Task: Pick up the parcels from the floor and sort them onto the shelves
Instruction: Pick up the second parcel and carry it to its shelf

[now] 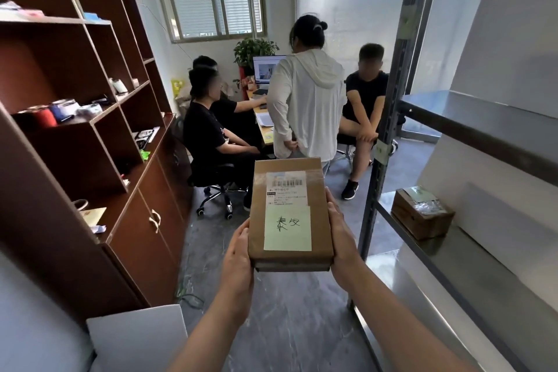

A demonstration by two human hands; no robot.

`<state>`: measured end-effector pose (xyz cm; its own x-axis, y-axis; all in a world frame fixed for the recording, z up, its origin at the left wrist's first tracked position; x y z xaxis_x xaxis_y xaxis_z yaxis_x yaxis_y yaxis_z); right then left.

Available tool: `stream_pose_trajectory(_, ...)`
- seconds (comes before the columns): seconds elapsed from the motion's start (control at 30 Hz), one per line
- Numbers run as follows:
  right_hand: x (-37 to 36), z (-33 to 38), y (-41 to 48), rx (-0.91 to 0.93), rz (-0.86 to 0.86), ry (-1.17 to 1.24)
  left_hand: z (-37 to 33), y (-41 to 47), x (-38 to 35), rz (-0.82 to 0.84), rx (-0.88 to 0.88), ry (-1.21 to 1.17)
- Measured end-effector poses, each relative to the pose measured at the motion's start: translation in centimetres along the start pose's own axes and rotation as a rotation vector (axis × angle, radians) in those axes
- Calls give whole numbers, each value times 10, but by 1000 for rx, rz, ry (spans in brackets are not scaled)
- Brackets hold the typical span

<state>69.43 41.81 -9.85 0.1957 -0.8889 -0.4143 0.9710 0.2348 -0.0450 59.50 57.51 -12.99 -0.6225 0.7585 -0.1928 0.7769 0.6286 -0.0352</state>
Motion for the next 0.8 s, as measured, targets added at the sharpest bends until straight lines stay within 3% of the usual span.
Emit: stream_pose_trajectory(0.8,-92,-24,134,49,40,-83,-18,167,23,99,28,-118)
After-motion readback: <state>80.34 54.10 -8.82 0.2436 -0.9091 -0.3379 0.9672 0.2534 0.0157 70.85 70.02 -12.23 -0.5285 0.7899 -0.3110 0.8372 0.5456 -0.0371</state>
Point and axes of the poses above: each hand's wrist, its own y-axis towards the middle knuckle, its own x-axis out of the back of the hand, z = x × y, the point moved 2 cm from there along y, towards the middle knuckle, and after that the axes turned 8 degrees about -z, right-handed, at the moved point
